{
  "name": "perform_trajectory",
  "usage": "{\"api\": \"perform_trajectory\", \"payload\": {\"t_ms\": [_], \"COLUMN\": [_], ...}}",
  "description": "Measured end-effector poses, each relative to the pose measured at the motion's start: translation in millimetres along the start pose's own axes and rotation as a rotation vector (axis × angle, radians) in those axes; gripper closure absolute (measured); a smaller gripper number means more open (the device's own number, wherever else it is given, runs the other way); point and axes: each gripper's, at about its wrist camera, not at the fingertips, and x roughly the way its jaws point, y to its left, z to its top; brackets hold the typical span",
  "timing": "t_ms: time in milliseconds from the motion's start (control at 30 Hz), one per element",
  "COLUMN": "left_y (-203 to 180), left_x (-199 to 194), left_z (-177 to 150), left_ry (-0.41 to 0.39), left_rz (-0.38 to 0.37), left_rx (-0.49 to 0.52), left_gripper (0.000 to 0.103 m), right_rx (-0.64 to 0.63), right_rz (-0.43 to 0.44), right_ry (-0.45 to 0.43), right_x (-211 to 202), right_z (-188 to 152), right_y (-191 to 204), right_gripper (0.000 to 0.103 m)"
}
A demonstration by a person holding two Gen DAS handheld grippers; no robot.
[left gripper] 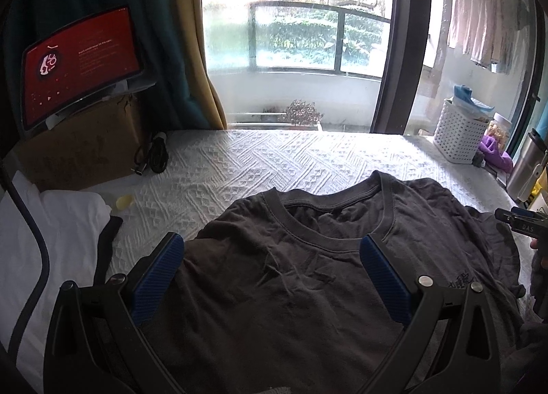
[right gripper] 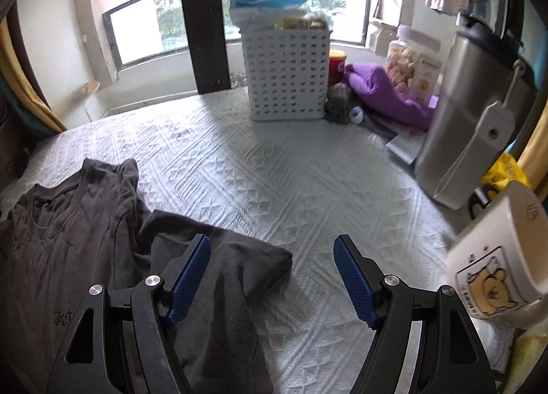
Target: Fold small clothes
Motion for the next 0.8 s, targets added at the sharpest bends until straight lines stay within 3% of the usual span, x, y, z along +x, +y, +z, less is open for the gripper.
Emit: {"api": "perform_trajectory", "payload": {"t_ms": [100,400,800], "left_y": [0,0,-3], "left_x": [3,2,-10], "left_z": [0,-1,-2], "left_ry": [0.01,0.013,-0.01], "left_rz": [-0.001,-0.016,-0.031], "left_rx": [0.001,0.003,0.01], "left_gripper": [0.002,0.002,0.002], "right_rx": [0.012,0.006,0.072], "right_rz": [0.035,0.072,-0.033], "right_ry": [0.009,0.05,-0.012], "right_x": [3,11,-8], "right_z": [-3,-14,-23], "right_y": [0,7,-27], "right_gripper": [0.027,0.09,0.095]}}
